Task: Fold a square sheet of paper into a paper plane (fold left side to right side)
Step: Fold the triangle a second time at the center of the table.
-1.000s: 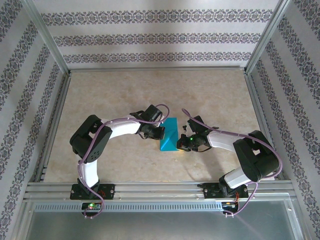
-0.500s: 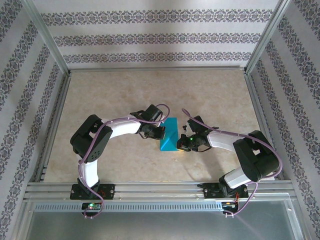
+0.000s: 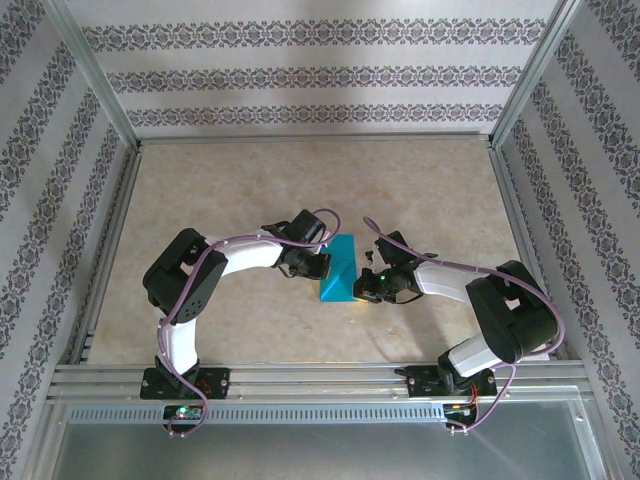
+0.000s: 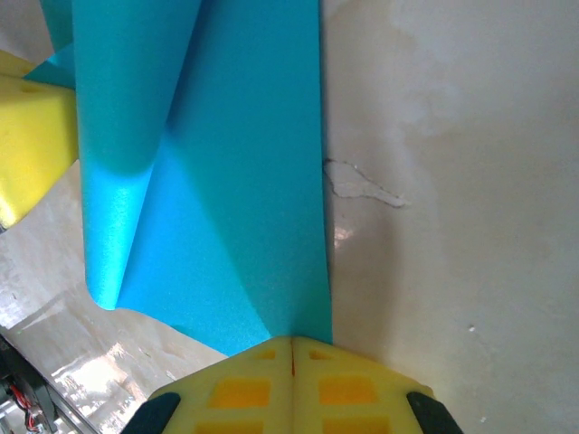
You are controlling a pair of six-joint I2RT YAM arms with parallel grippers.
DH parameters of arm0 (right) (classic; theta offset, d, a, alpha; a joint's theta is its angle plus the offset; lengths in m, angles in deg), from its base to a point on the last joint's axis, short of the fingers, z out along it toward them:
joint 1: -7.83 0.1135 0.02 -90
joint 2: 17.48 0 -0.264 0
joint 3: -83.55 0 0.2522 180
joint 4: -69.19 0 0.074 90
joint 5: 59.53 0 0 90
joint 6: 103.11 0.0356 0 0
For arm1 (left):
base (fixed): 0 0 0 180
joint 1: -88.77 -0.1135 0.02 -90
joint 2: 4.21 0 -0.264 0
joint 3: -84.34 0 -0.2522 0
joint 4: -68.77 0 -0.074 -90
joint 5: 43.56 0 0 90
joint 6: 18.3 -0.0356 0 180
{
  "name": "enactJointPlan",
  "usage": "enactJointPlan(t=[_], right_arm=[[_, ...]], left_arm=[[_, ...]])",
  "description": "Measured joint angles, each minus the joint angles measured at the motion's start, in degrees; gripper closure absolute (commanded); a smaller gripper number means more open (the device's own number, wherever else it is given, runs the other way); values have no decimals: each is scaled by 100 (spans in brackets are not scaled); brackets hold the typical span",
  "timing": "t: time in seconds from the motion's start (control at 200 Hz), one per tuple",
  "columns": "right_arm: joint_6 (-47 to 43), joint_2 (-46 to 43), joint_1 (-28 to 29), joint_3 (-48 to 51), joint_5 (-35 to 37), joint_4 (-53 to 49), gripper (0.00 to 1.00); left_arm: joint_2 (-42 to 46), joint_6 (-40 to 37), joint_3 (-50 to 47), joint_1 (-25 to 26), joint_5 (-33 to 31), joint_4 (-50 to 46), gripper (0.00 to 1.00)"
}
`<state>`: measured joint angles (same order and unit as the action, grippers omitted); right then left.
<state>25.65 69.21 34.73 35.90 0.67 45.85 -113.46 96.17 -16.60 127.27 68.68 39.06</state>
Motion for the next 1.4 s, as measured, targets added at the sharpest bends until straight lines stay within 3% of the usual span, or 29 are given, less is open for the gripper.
enactJointPlan(t=[0.225, 0.385, 0.485, 0.575, 0.69, 1.054, 1.399], right_arm=[[-2, 0, 0, -17, 2, -26, 100], [-17, -61, 0, -35, 26, -140, 86], [-15, -245, -13, -35, 42, -313, 84], [4, -518, -55, -35, 11, -352, 86], [127, -752, -175, -35, -111, -177, 100], [892, -63, -72, -151, -308, 1268, 100], [1086, 540, 103, -382, -304, 1825, 100]], left_arm=[[-4, -9, 0, 0, 0, 0, 100], [-35, -11, 46, 0, 0, -9, 100], [-42, -13, 55, 0, -2, -9, 100], [-44, -17, 59, 0, -2, -13, 100], [-44, -28, 59, 0, -2, -13, 100], [-52, -31, 63, 0, -2, -13, 100], [-52, -31, 63, 0, -2, -13, 100]])
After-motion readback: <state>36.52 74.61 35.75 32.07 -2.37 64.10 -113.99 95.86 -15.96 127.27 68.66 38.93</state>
